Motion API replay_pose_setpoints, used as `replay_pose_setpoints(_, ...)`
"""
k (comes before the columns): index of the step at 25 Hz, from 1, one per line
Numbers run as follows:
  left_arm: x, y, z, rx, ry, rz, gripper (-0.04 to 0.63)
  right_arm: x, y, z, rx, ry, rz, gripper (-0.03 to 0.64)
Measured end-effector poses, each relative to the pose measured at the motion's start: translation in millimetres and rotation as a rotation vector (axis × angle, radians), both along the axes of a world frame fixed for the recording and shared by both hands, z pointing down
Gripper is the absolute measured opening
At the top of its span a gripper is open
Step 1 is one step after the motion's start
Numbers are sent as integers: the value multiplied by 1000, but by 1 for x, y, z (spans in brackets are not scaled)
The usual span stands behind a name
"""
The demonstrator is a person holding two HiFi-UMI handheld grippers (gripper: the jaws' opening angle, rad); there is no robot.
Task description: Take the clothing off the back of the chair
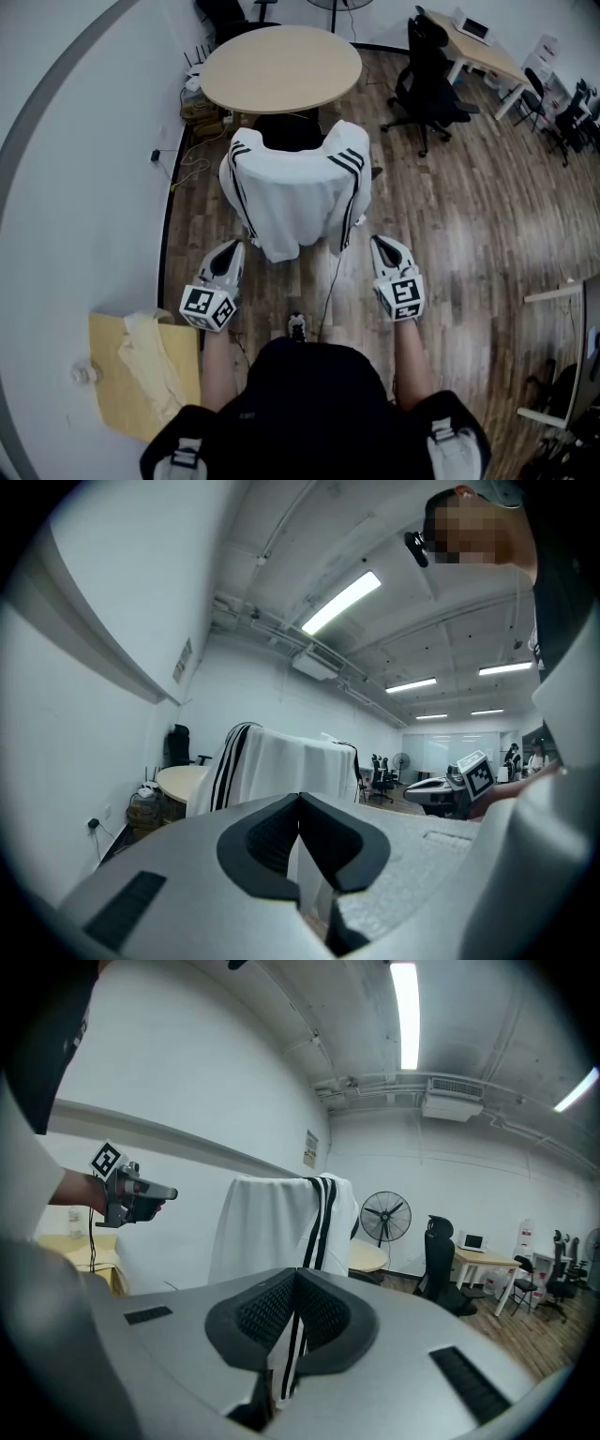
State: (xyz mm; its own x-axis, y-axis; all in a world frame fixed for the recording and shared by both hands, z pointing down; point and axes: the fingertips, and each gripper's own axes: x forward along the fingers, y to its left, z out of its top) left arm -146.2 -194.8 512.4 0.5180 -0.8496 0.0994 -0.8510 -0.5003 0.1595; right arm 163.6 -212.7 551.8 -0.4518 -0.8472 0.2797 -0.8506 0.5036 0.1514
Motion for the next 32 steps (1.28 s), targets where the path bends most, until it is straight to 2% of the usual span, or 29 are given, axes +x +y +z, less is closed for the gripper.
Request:
replay_pose_setpoints(3, -2, -13, 2, 0, 6, 22, 2, 2, -4, 7, -26, 12, 39, -6)
replay_pose_setpoints(7, -6, -29, 3, 5, 9, 50, 2, -1, -12, 4, 8, 12, 54, -6)
replay_pose_setpoints(15, -21, -49, 5, 13, 16, 98, 2, -17, -16, 10, -8, 7, 117, -6)
replay_pose_setpoints(24, -28, -57, 15, 11, 22, 132, 2, -25, -2, 25, -25, 44, 140, -6)
replay_pose_setpoints(32, -30, -63, 16, 11, 22, 134, 2, -26, -11, 20, -17, 43, 138, -6)
